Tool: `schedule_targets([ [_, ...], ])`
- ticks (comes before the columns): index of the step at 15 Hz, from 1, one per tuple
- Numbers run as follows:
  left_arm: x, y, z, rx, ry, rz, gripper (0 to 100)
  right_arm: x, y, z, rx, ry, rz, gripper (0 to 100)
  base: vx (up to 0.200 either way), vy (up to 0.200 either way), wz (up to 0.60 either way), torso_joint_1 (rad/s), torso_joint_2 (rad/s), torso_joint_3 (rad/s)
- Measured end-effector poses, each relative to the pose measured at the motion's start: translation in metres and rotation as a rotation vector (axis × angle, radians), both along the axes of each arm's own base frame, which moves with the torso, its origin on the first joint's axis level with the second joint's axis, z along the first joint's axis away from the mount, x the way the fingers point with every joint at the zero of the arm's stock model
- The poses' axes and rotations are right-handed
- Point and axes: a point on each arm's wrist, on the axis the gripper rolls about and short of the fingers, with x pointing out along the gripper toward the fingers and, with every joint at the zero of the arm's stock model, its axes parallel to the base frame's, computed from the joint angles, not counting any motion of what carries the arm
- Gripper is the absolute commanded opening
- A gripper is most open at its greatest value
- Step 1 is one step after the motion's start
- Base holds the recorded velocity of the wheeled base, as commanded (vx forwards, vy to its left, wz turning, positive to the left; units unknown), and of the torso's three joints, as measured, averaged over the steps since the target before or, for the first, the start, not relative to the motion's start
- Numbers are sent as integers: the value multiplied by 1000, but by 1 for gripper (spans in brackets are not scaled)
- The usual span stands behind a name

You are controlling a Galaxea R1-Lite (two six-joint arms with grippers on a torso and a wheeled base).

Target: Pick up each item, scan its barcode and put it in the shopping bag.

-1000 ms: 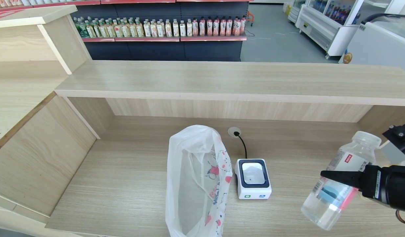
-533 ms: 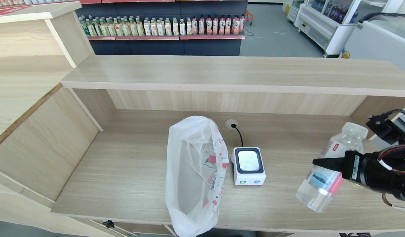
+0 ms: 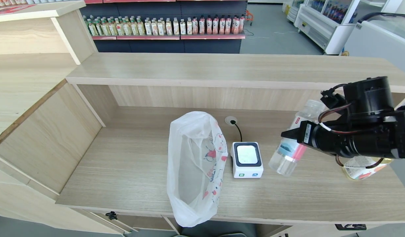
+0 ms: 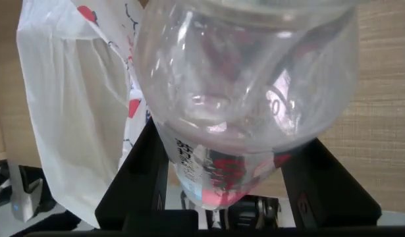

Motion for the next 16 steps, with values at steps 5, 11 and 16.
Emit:
schedule_targets([
  [5, 0, 0, 0, 0, 0, 0, 100, 39, 19, -15, -28, 30, -10, 0, 0, 0, 0, 0, 0, 0],
  [11, 0, 0, 0, 0, 0, 0, 100, 75, 39, -33, -40, 53, 7, 0, 0, 0, 0, 0, 0, 0],
  [16, 0, 0, 0, 1, 0, -1, 100, 87, 60, -41, -51, 52, 45, 0, 0, 0, 0, 0, 0, 0],
])
